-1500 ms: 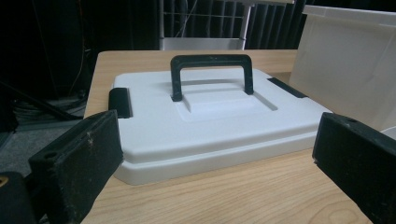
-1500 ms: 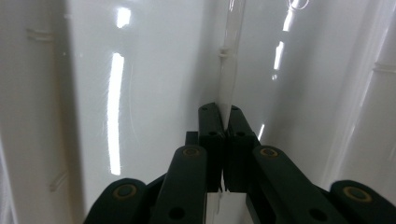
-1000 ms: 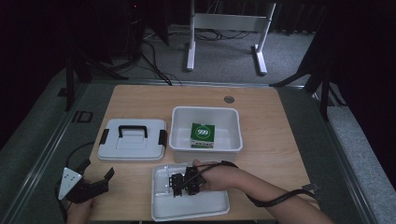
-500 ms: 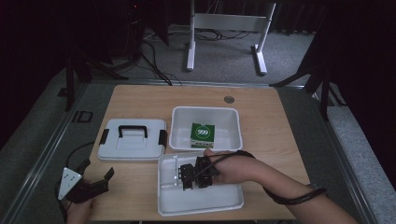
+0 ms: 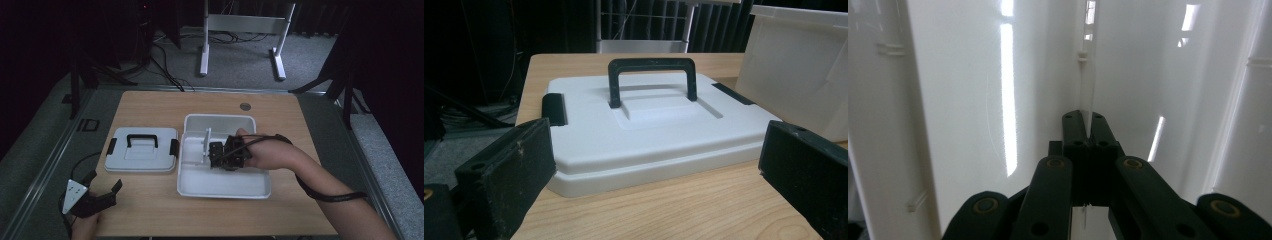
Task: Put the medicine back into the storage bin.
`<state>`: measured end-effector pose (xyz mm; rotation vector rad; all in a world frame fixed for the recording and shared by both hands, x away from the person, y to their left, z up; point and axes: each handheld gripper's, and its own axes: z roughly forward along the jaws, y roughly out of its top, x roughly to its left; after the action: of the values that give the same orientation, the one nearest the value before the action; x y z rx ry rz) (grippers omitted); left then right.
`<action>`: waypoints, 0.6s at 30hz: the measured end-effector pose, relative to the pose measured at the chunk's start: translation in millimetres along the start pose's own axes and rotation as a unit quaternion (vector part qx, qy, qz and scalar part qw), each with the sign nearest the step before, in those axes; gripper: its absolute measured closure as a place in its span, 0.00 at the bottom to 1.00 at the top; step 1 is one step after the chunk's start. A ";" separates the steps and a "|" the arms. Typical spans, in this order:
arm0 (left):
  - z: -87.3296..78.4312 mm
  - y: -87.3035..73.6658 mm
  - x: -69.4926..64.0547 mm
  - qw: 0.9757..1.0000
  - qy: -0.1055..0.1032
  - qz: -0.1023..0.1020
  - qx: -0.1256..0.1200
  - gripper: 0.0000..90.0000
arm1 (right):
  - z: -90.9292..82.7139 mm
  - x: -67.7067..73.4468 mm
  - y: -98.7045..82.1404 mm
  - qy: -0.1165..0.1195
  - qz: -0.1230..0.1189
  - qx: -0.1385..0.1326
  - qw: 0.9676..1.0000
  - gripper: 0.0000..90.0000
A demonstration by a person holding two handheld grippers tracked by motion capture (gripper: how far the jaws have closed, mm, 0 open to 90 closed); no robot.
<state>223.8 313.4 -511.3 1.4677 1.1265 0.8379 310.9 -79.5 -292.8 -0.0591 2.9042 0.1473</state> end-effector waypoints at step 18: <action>0.0 -0.2 0.4 1.000 -0.001 -0.003 -0.002 0.02 | 37.9 -90.9 -8.4 -0.001 0.035 0.034 0.999 0.99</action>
<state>223.9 313.8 -511.5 1.4611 1.1269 0.8337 408.4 -81.3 -309.0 0.0541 2.9084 0.0607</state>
